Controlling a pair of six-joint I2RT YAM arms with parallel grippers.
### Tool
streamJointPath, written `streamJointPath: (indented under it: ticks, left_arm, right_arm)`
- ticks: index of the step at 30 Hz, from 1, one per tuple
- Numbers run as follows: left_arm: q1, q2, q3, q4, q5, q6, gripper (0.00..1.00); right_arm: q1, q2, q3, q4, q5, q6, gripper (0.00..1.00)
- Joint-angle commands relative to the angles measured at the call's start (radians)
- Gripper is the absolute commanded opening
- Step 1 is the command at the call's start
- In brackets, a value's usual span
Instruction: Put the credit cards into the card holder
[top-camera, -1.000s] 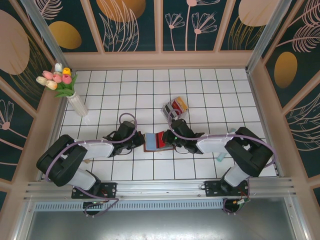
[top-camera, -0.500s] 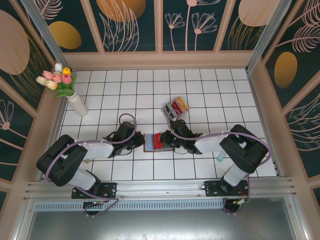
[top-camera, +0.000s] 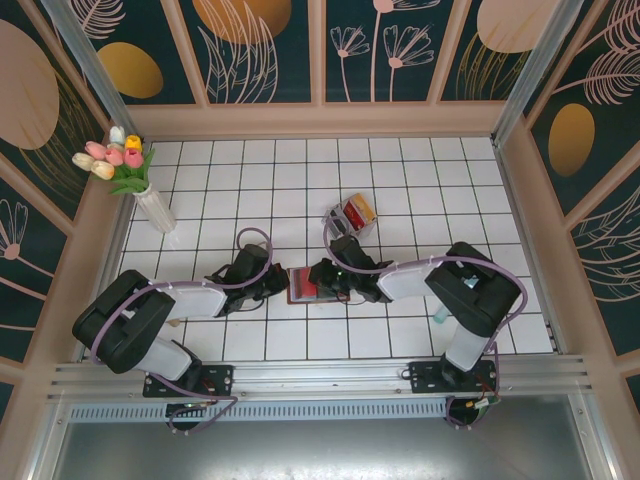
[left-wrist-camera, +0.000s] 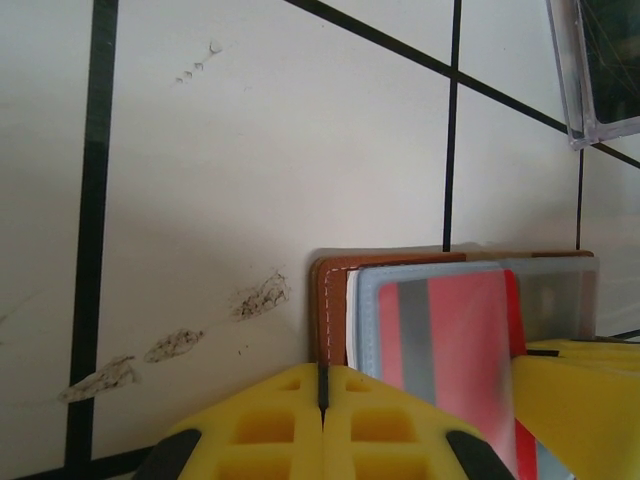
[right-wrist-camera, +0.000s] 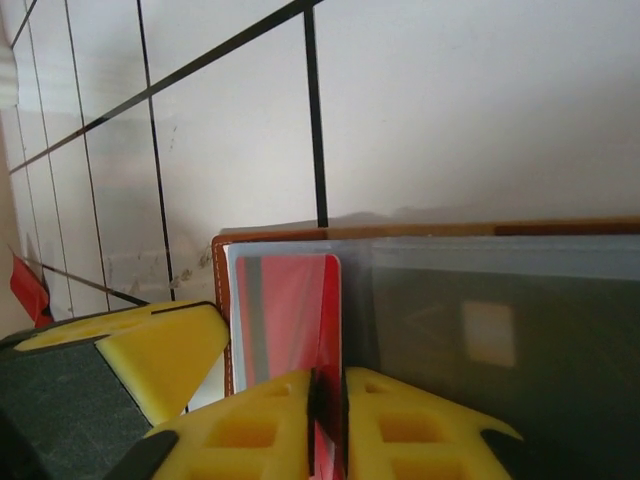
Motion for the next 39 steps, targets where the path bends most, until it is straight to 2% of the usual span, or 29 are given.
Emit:
streamJointPath:
  ticks: [1, 8, 15, 19, 26, 29, 34, 39]
  left_arm:
    - [-0.007, -0.009, -0.019, 0.002, 0.042, -0.013, 0.0]
    - [-0.006, 0.001, -0.014, 0.008, 0.047, -0.011, 0.0]
    - [-0.007, -0.008, -0.014, 0.017, 0.057, -0.011, 0.0]
    - [-0.006, -0.017, -0.012, 0.018, 0.057, -0.011, 0.0]
    - [-0.007, -0.052, -0.022, -0.008, 0.024, -0.01, 0.0]
    - [-0.007, -0.053, -0.02, -0.017, 0.017, -0.003, 0.0]
    - [-0.008, -0.046, -0.02, -0.004, 0.026, -0.011, 0.0]
    - [-0.008, -0.058, -0.028, -0.018, 0.007, -0.011, 0.0]
  right_arm:
    - [0.011, -0.06, 0.01, -0.154, 0.041, -0.049, 0.24]
    - [0.005, -0.078, 0.015, -0.19, 0.012, -0.084, 0.23]
    - [0.011, 0.001, 0.063, -0.126, -0.074, -0.092, 0.09]
    - [0.014, 0.002, 0.084, -0.108, -0.109, -0.109, 0.08]
    - [0.008, -0.12, 0.128, -0.354, 0.087, -0.19, 0.18]
    - [0.007, -0.128, 0.154, -0.441, 0.116, -0.233, 0.16]
    - [0.009, -0.052, 0.162, -0.469, 0.092, -0.254, 0.14]
    - [0.021, 0.008, 0.187, -0.603, 0.219, -0.242, 0.1]
